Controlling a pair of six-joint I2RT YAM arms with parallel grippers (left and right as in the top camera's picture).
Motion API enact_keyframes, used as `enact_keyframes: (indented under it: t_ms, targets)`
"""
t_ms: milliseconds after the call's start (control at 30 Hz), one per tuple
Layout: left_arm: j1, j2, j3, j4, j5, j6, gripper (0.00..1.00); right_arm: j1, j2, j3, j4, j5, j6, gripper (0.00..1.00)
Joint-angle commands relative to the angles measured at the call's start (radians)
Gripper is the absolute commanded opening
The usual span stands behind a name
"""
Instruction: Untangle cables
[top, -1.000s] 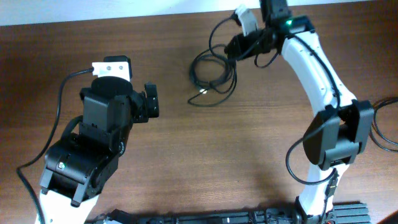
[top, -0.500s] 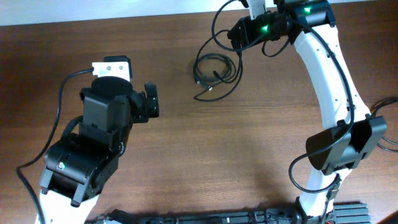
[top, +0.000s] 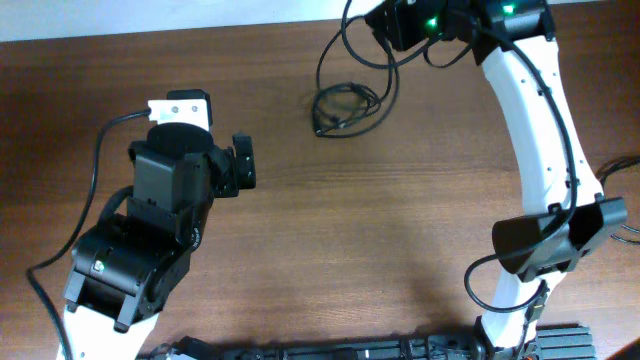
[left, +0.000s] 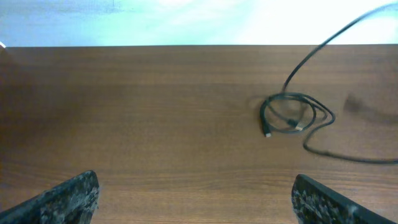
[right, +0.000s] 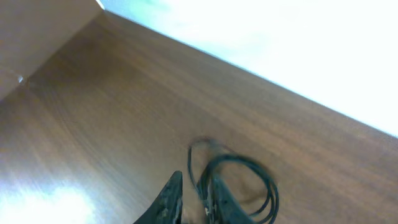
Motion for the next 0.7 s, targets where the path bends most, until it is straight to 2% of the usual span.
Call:
enact_keyframes:
  t_ms: [0,100,200,300,400,500,667]
  targets:
    - [0.005,0.001,0.006,0.001,0.008,-0.01,0.99,0.003,-0.026,0.026,-0.008,0.002,-0.011,0.22]
    - [0.005,0.001,0.006,0.001,0.008,-0.01,0.99,0.003,-0.024,0.026,-0.047,0.003,-0.028,0.05]
    - [0.005,0.001,0.006,0.001,0.008,-0.01,0.99,0.003,-0.024,0.026,-0.088,0.039,-0.074,0.04]
    - [0.005,0.001,0.006,0.001,0.008,-0.01,0.99,0.003,-0.023,0.001,-0.13,0.197,-0.074,0.34]
    - [0.005,0.001,0.006,0.001,0.008,-0.01,0.99,0.003,-0.004,-0.072,-0.133,0.262,-0.075,0.47]
    - [0.005,0.001,0.006,0.001,0.008,-0.01,0.99,0.0,0.036,-0.188,-0.079,0.341,-0.075,0.5]
    - [0.005,0.001,0.006,0.001,0.008,-0.01,0.99,-0.013,0.083,-0.356,0.029,0.341,-0.065,0.51]
